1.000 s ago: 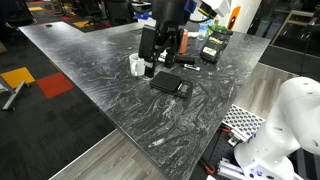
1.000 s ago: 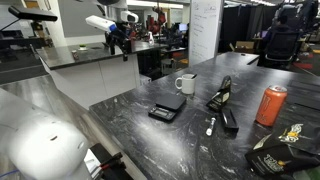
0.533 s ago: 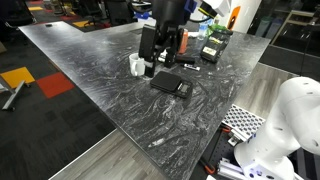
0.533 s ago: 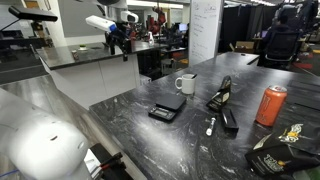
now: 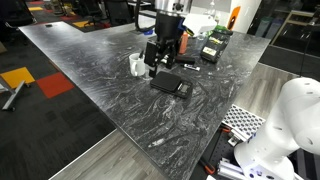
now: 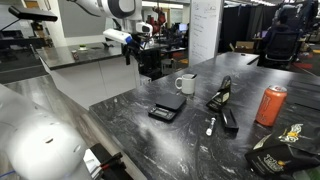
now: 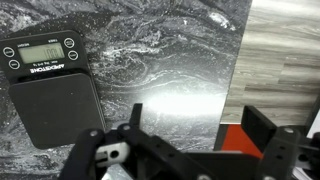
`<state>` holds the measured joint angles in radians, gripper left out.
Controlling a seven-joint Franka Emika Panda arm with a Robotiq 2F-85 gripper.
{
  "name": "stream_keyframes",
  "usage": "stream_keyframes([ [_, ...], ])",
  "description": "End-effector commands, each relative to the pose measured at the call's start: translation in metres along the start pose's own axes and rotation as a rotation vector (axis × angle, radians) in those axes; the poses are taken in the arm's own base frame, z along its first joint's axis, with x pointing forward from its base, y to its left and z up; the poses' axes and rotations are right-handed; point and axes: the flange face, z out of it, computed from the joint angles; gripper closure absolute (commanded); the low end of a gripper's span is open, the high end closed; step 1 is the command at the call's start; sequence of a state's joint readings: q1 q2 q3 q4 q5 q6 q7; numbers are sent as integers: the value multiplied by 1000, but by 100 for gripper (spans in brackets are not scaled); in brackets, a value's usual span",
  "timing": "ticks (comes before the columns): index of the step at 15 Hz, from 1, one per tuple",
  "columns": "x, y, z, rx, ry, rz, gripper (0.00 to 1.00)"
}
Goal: Move the black scale to the right, press the button on the left side of the scale
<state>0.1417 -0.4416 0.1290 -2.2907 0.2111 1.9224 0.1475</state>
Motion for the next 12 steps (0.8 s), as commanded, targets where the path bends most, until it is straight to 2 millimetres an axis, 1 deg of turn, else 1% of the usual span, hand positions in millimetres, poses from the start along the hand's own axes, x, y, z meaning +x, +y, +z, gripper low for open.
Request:
stream_keyframes([
  [1,25,29,45,30,-31,4,0],
  [4,40,46,75,29,-62,3,0],
  [6,48,53,92,30,-80,-7,0],
  [7,52,54,101,32,-92,-7,25],
  [8,56,57,111,28,-103,-8,26],
  [11,65,68,131,27,-107,11,50],
  [12,68,71,135,28,-105,15,56],
])
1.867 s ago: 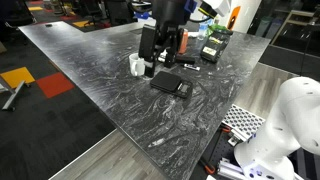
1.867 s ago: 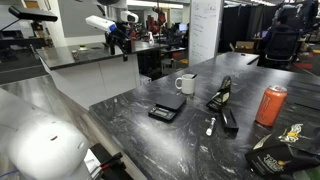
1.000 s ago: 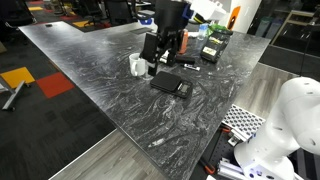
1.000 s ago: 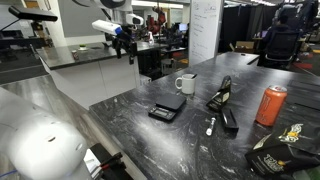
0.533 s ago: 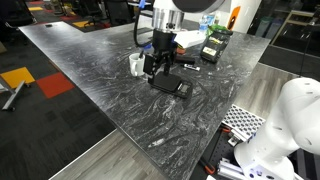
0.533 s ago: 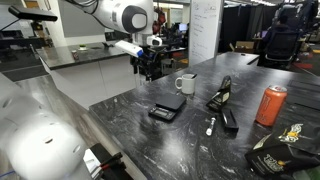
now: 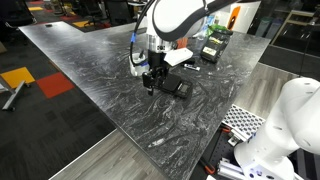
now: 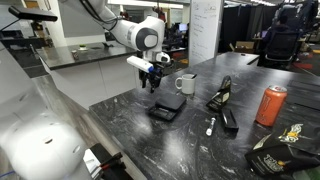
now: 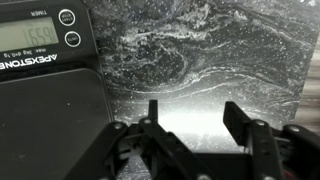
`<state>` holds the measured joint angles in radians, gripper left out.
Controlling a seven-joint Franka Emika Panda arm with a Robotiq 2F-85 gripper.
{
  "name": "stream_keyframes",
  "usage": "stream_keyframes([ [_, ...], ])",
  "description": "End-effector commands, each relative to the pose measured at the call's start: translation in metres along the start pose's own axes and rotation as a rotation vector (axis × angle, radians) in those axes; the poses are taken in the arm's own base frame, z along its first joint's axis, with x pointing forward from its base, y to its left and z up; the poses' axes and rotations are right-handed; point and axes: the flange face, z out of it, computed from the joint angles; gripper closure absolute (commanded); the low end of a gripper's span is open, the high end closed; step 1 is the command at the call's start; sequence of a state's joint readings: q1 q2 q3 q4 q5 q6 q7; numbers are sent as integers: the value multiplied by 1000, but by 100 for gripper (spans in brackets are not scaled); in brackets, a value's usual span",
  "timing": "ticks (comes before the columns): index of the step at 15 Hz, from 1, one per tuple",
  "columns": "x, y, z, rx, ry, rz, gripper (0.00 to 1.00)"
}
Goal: Move the black scale to the right, press the button on the left side of the scale
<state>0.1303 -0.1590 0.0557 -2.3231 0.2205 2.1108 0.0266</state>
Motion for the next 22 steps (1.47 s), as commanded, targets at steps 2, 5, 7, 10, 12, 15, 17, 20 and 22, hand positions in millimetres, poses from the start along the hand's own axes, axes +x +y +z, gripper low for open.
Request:
stream_keyframes([
  [2,22,21,17,6,24,14,70],
  [5,29,39,18,-3,59,57,92],
  [7,32,52,20,-29,67,79,100],
  [10,36,73,24,-84,72,107,100],
  [12,36,83,28,-115,66,130,100],
  [15,34,96,31,-162,66,171,100],
  [17,33,103,29,-195,73,200,100],
  [20,30,114,26,-244,78,240,100],
  [22,29,116,24,-248,78,253,100],
])
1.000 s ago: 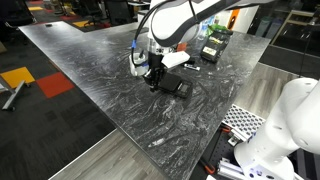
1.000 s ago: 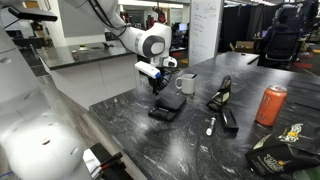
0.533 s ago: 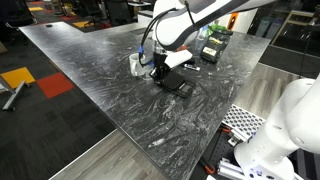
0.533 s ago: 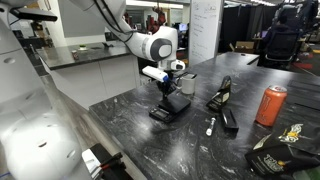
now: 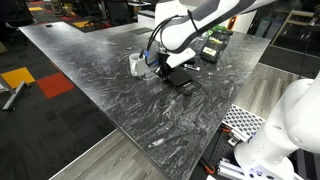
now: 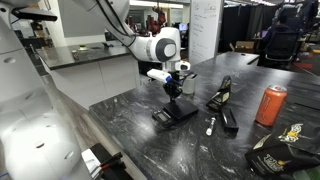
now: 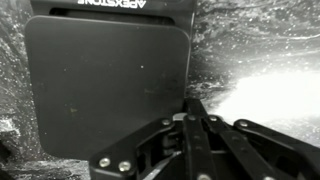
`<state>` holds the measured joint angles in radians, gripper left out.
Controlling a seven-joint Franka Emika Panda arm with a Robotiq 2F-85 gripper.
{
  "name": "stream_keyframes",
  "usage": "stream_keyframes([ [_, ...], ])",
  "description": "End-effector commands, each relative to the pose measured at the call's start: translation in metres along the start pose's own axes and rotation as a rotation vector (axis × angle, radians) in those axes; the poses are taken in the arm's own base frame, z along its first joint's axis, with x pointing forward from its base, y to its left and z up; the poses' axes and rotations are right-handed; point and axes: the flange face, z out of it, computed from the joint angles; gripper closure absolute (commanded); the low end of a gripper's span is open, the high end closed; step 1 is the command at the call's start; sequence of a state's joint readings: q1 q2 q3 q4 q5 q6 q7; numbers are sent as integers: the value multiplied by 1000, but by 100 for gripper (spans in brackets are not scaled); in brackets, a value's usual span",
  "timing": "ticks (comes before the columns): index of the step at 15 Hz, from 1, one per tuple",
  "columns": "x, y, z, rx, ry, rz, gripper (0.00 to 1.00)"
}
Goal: Move the black scale to the right, press the button on the left side of the scale
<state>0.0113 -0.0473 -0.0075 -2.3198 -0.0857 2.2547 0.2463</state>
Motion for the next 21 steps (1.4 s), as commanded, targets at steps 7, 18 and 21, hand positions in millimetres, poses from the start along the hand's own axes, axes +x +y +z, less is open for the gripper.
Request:
stream_keyframes([
  [7,-19,-7,-46,103,12,52,100],
  [18,-92,7,-87,90,55,330,100],
  [21,-104,24,-80,107,53,389,100],
])
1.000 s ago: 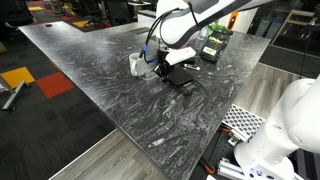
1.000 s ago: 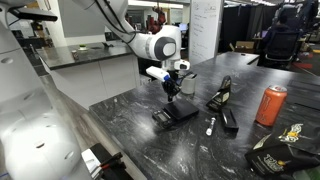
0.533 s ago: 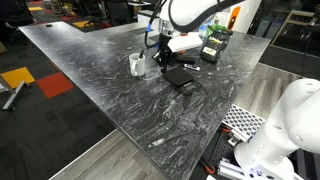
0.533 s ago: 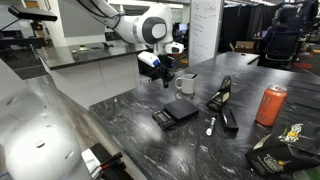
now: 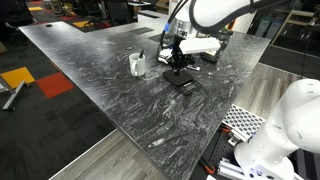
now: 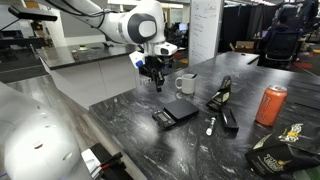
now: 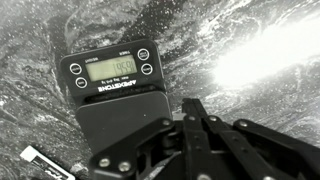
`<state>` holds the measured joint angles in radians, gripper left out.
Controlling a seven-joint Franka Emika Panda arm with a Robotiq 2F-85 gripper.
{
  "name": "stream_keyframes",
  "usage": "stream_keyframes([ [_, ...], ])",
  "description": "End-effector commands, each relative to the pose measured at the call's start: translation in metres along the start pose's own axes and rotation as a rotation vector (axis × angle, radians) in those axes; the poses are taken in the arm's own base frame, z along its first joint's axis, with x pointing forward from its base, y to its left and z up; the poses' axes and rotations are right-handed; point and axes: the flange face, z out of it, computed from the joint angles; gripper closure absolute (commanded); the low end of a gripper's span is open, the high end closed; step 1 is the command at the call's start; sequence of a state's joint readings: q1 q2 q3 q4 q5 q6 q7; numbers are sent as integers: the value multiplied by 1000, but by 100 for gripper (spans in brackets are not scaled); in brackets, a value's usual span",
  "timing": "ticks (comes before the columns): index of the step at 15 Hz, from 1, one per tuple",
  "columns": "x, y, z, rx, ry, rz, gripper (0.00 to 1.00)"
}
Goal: Move the black scale to the right, press the button on the left side of the scale
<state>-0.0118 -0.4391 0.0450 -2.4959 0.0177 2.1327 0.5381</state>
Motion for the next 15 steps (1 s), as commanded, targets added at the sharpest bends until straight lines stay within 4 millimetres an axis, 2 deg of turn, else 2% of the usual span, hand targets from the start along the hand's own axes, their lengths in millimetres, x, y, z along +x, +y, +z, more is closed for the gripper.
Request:
stream_keyframes([
  [1,-11,27,7,16,-20,70,100],
  [9,-2,55,27,43,-103,153,100],
  [15,6,57,43,39,-146,162,100],
])
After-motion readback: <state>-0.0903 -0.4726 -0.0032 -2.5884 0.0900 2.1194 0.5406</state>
